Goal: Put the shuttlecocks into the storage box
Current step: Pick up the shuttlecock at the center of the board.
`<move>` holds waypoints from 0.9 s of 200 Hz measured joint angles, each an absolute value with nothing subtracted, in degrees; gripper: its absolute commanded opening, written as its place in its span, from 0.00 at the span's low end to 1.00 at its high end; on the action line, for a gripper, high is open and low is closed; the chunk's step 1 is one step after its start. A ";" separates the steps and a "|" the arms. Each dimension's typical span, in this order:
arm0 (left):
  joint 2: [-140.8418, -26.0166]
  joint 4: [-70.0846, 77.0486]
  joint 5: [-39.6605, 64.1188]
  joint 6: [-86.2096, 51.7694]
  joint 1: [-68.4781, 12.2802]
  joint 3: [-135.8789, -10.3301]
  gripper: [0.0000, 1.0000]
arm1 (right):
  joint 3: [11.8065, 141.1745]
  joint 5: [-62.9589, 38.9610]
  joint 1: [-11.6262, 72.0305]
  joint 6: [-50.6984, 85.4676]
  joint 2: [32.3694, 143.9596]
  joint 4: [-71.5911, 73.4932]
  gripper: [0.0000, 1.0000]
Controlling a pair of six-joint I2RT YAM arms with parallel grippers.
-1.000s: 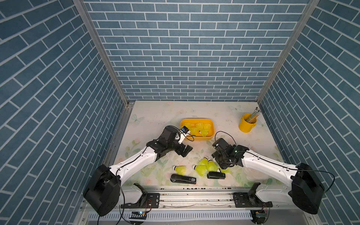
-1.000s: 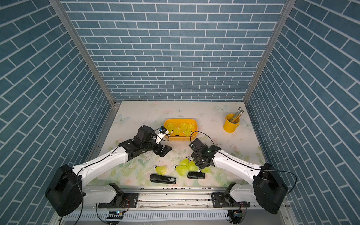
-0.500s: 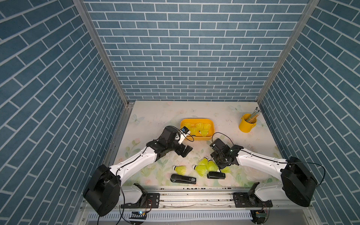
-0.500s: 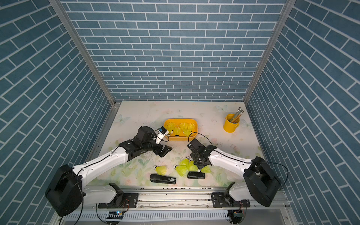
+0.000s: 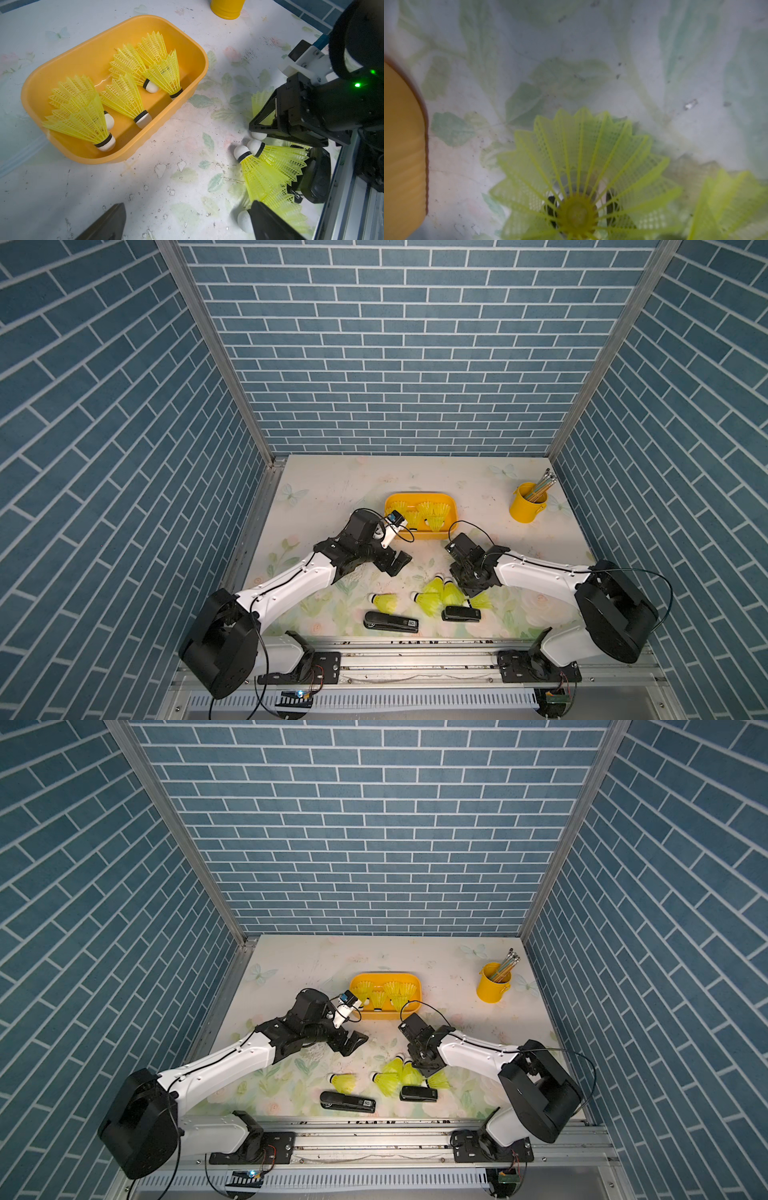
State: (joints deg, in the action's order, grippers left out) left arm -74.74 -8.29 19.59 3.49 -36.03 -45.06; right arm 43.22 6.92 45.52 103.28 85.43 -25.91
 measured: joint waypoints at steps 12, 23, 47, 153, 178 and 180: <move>-74.74 -8.27 19.59 3.49 -36.03 -45.06 0.99 | 43.42 6.90 45.34 103.18 85.80 -25.47 0.37; -74.78 -8.27 19.62 3.46 -36.03 -45.06 0.99 | 43.59 6.90 45.28 103.24 86.06 -25.15 0.37; -75.05 -8.29 19.77 3.25 -36.03 -45.06 1.00 | 43.94 6.87 45.23 103.22 86.48 -24.69 0.35; -77.67 -8.29 21.15 1.48 -35.73 -45.06 1.00 | 43.99 7.20 45.19 101.49 86.54 -24.21 0.14; -78.02 -8.27 21.96 0.45 -35.07 -45.08 1.00 | 44.16 8.49 45.19 100.20 85.60 -24.93 0.14; -78.02 -8.25 22.09 0.30 -34.94 -45.08 0.99 | 44.21 8.64 45.21 100.07 85.52 -25.02 0.13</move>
